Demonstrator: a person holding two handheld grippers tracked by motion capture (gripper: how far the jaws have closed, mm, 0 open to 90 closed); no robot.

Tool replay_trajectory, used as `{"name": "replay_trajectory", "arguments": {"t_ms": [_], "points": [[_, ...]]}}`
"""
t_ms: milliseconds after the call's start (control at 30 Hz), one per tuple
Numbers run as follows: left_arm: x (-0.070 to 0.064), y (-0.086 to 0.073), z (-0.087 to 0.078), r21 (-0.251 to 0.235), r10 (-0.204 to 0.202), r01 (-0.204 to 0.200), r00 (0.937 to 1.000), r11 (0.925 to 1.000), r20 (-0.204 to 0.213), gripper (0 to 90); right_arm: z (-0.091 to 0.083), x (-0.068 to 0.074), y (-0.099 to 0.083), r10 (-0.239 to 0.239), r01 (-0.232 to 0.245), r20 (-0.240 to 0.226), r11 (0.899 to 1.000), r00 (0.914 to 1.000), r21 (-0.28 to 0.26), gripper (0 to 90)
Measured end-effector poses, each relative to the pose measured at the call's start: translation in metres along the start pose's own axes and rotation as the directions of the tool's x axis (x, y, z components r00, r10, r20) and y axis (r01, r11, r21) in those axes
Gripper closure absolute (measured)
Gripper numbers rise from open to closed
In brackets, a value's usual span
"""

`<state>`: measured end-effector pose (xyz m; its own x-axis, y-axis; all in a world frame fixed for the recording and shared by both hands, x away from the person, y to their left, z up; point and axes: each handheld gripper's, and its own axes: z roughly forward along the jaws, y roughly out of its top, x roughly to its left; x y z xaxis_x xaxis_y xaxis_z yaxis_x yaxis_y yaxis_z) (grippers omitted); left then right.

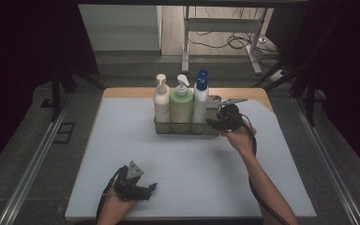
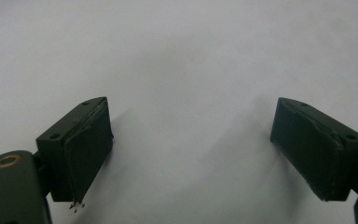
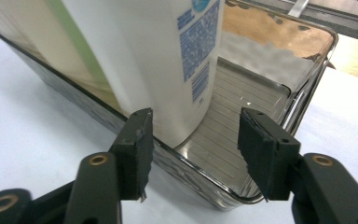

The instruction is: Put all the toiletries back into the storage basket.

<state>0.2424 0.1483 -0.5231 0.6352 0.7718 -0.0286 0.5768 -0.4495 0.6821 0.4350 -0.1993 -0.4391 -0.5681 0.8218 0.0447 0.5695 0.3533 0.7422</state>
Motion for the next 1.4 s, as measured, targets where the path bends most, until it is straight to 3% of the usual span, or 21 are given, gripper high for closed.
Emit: {"name": "replay_trajectory", "arguments": {"t_ms": [600,933,1400], "points": [[0.0,0.0,0.0,-0.002,-0.002,0.002,1.0,1.0,0.001,12.2,-0.016,0.009,-0.007,-0.069,0.069,-0.064,0.998,0.9956,-0.007,30.6],[0.0,0.0,0.0,-0.003,-0.002,0.002,1.0,1.0,0.0,12.3,-0.027,0.01,-0.012,-0.077,0.076,-0.103,0.997,0.9917,-0.019,21.7],[0.0,0.0,0.0,-0.002,-0.002,0.002,1.0,1.0,0.0,12.3,-0.049,0.017,-0.023,-0.115,0.113,-0.103,0.993,0.9881,-0.026,13.1]]}}
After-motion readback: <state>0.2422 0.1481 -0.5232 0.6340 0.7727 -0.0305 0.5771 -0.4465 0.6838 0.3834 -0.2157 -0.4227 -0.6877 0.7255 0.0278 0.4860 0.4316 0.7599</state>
